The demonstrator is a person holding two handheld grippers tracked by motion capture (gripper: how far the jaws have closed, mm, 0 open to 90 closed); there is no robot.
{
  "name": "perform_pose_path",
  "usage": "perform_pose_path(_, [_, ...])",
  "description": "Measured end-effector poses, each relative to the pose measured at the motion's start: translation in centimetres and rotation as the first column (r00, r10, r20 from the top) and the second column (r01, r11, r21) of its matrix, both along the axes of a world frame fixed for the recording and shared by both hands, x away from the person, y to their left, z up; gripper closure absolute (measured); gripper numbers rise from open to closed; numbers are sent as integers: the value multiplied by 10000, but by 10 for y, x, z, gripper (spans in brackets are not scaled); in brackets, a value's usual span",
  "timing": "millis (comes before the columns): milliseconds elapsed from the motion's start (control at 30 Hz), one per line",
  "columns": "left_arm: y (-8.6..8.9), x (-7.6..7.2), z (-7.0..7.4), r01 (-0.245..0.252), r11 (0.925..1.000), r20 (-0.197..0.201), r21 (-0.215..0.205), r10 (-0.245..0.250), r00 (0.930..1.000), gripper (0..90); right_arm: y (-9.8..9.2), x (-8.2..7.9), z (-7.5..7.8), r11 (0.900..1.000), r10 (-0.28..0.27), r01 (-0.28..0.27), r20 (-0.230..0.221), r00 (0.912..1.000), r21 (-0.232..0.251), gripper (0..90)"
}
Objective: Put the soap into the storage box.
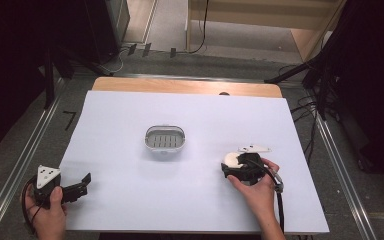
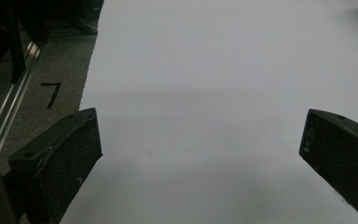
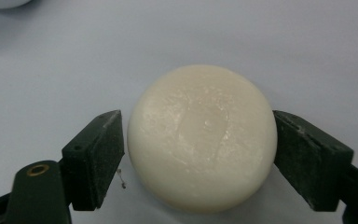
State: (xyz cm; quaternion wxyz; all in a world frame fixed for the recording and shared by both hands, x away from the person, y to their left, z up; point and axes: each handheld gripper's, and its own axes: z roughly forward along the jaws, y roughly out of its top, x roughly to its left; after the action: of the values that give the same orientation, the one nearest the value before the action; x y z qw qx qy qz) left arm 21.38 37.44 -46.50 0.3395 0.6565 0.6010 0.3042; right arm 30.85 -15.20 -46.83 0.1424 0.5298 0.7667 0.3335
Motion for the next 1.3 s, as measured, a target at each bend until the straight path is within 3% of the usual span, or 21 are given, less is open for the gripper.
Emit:
perform_pose_path(200, [0,0,0,11,10000,-5,12,-11,10000,0,0,-2,-5,9999,-109,108,-172,9998,-41,243])
perform_pose_path(567, [0,0,0,23,10000,-24,-19,-23,10000,0,2,-4,-6,9997,-89,88,-45,10000,-212,245])
perform_pose_path(733, [0,1,0,29,10000,-29,-46,-29,10000,0,5,-4,-4,9988,161,-167,-138,9998,-455,250])
perform_pose_path(1300, [1,1,0,41,10000,-50,-74,-41,10000,0,14,0,6,9976,618,-621,-107,9980,-321,254])
